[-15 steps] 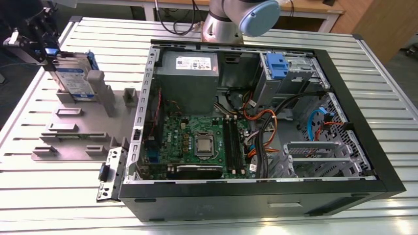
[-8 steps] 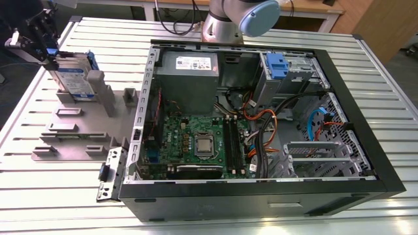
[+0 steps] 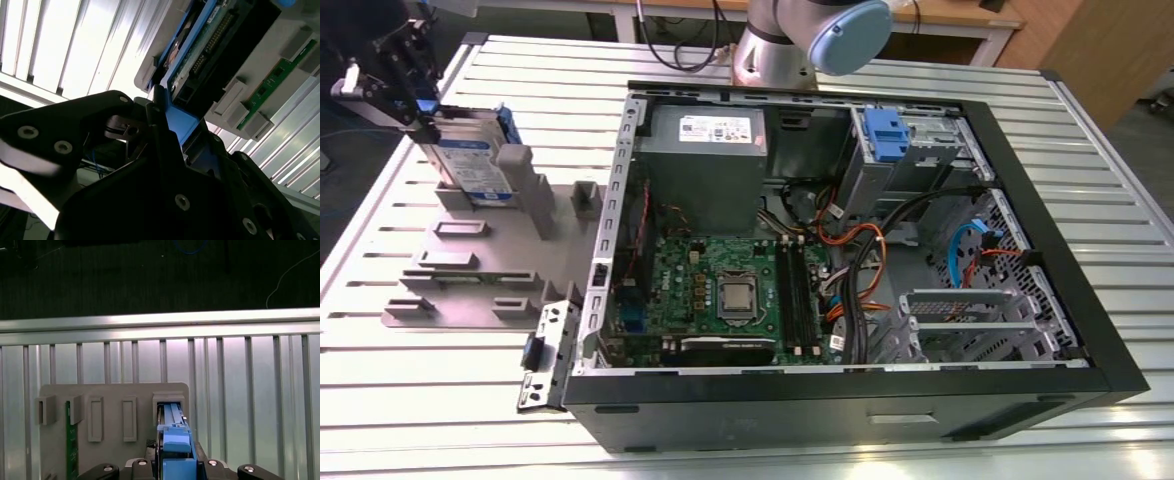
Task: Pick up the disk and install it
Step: 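Pick up the disk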
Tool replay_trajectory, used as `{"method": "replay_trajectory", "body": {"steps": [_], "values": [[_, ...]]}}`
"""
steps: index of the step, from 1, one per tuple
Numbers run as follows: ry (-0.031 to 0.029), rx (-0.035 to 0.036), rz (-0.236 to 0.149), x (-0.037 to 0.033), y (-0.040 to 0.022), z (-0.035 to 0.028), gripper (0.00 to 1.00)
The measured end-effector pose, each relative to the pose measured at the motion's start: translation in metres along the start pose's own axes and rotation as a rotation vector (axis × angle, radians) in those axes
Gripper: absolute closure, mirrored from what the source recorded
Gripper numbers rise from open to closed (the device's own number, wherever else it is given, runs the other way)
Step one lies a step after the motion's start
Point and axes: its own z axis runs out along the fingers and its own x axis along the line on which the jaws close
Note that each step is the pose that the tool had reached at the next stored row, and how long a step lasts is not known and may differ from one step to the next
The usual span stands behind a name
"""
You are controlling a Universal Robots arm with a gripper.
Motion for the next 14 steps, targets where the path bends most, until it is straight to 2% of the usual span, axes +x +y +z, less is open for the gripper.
{"method": "replay_trajectory", "body": {"steps": [1,11,13,14], "values": [[0.0007,0.0001,0.000,0.0000,0.0000,0.0001,0.64],[0.0015,0.0002,0.000,0.0000,0.0000,0.0004,0.64],[0.0014,0.0003,0.000,0.0000,0.0000,0.0004,0.62],[0.0015,0.0002,0.000,0.0000,0.0000,0.0004,0.56]]}}
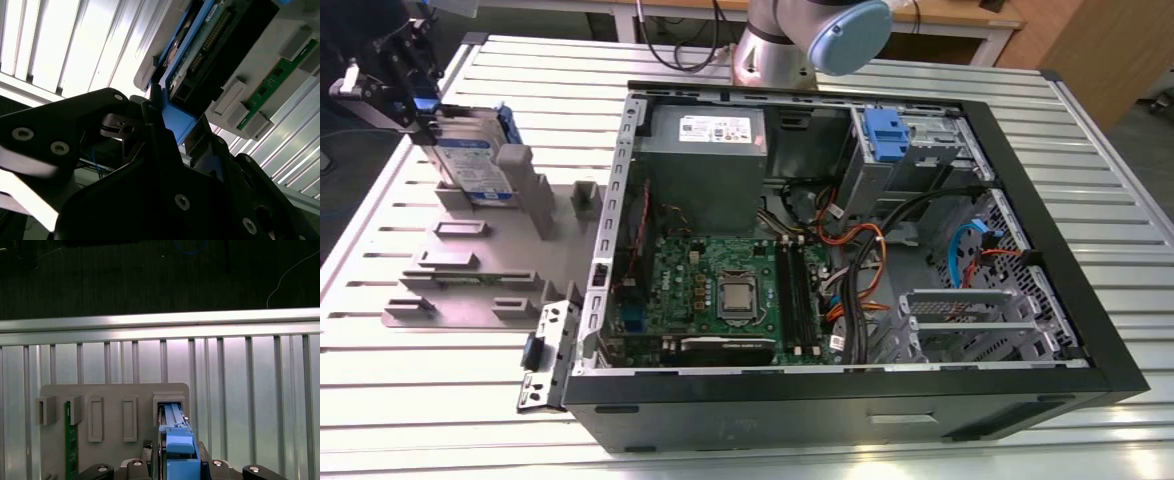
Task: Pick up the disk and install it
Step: 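Pick up the disk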
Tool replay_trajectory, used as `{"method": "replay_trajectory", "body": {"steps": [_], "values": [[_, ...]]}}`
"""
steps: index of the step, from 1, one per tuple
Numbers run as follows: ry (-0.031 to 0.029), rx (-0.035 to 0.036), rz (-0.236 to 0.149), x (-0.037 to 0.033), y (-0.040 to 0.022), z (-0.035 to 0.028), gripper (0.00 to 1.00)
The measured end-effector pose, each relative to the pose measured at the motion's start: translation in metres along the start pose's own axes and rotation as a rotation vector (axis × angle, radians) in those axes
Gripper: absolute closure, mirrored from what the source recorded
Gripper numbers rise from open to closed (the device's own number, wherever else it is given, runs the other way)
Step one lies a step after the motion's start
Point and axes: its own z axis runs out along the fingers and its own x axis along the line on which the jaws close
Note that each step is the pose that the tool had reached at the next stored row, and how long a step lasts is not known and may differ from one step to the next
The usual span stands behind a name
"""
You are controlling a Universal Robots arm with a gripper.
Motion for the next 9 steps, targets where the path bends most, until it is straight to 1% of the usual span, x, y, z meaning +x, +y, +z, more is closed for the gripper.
{"method": "replay_trajectory", "body": {"steps": [8,9], "values": [[0.0000,-0.0001,0.000,0.0000,0.0000,0.0000,0.57],[0.0000,-0.0002,0.000,0.0000,0.0000,0.0000,0.64]]}}
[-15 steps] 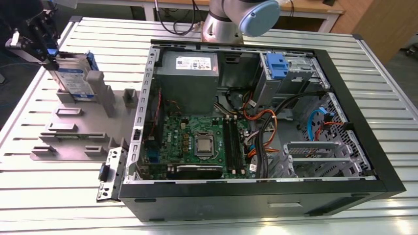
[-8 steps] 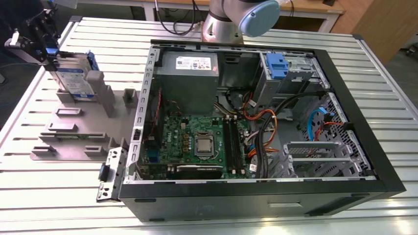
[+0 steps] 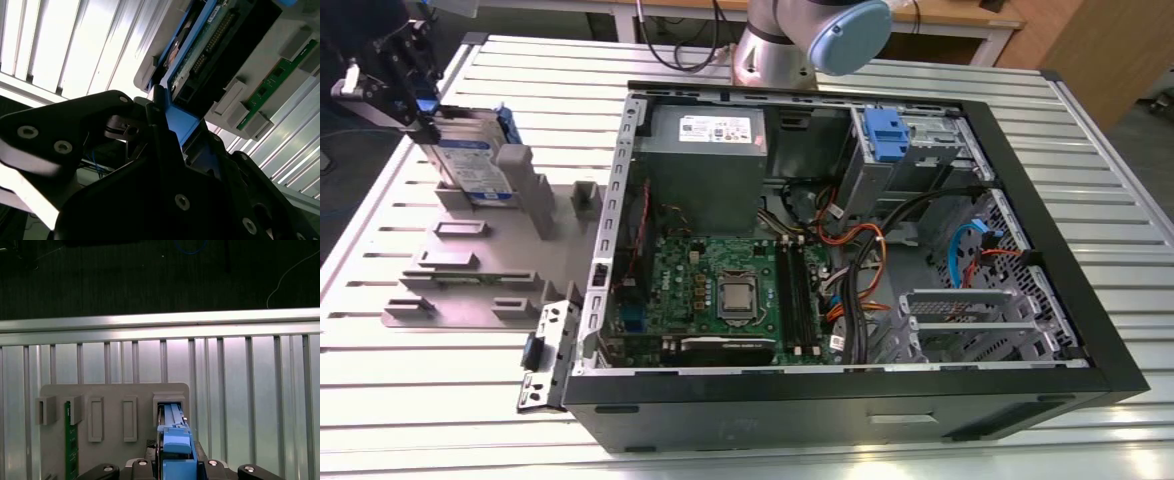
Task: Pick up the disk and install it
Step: 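Pick up the disk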
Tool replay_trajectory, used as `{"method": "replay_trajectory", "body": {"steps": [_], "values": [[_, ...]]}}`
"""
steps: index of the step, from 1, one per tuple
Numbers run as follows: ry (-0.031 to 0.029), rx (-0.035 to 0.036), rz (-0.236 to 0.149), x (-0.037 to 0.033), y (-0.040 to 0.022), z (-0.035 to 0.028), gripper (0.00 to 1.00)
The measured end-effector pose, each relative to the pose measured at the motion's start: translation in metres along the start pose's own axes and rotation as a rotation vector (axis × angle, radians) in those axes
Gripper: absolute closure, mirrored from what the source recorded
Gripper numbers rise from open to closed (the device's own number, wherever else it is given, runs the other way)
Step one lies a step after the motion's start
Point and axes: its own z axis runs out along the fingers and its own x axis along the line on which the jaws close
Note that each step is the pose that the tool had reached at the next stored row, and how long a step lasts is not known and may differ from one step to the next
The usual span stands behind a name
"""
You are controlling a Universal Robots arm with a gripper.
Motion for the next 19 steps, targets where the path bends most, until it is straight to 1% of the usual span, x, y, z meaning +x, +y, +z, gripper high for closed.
{"method": "replay_trajectory", "body": {"steps": [10,19], "values": [[-0.0001,0.0005,0.000,0.0000,0.0000,0.0002,0.64],[0.0000,0.0001,0.000,0.0000,0.0000,-0.0031,0.64]]}}
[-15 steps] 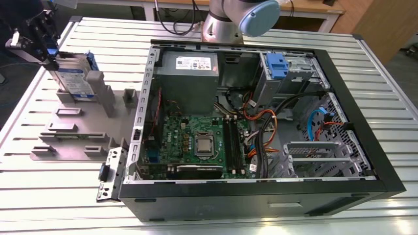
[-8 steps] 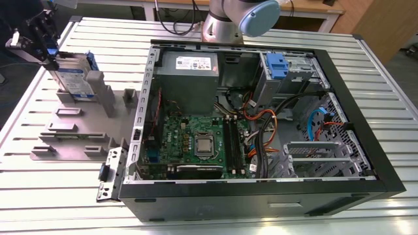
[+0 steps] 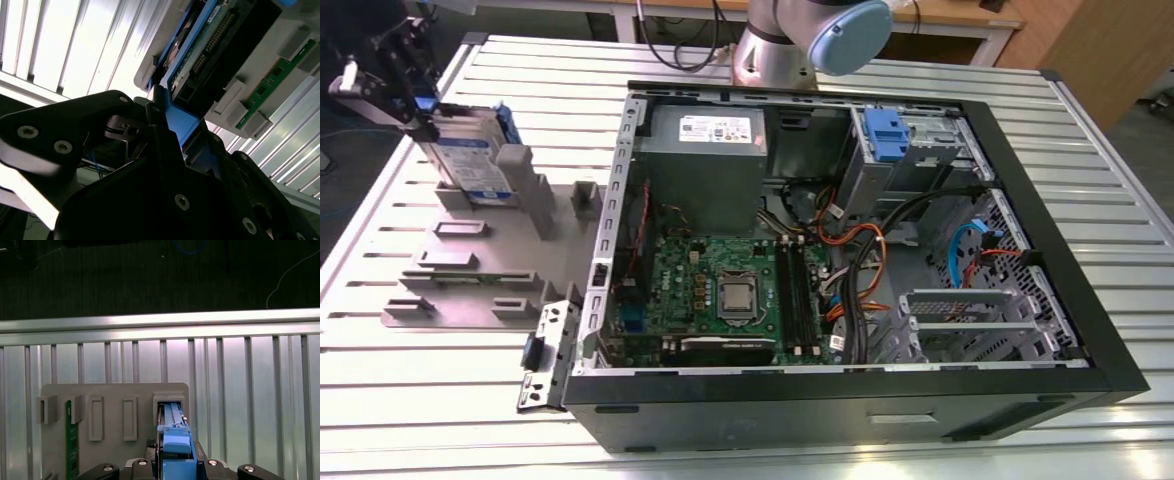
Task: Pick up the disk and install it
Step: 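Pick up the disk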
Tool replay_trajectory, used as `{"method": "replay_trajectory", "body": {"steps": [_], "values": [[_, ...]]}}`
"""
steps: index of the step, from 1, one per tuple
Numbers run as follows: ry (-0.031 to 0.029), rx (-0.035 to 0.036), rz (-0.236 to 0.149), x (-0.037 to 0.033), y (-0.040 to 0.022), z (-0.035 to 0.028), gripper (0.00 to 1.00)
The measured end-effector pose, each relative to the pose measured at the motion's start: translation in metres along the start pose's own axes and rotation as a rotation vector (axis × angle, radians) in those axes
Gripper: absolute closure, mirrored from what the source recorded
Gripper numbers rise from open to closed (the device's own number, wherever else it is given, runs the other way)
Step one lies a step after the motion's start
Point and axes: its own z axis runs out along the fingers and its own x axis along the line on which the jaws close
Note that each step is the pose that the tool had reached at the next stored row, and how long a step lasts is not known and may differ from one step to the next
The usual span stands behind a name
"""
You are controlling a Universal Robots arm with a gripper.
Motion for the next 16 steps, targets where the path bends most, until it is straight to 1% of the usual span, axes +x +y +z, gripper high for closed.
{"method": "replay_trajectory", "body": {"steps": [16], "values": [[0.0002,0.0000,0.000,0.0001,-0.0001,-0.0061,0.64]]}}
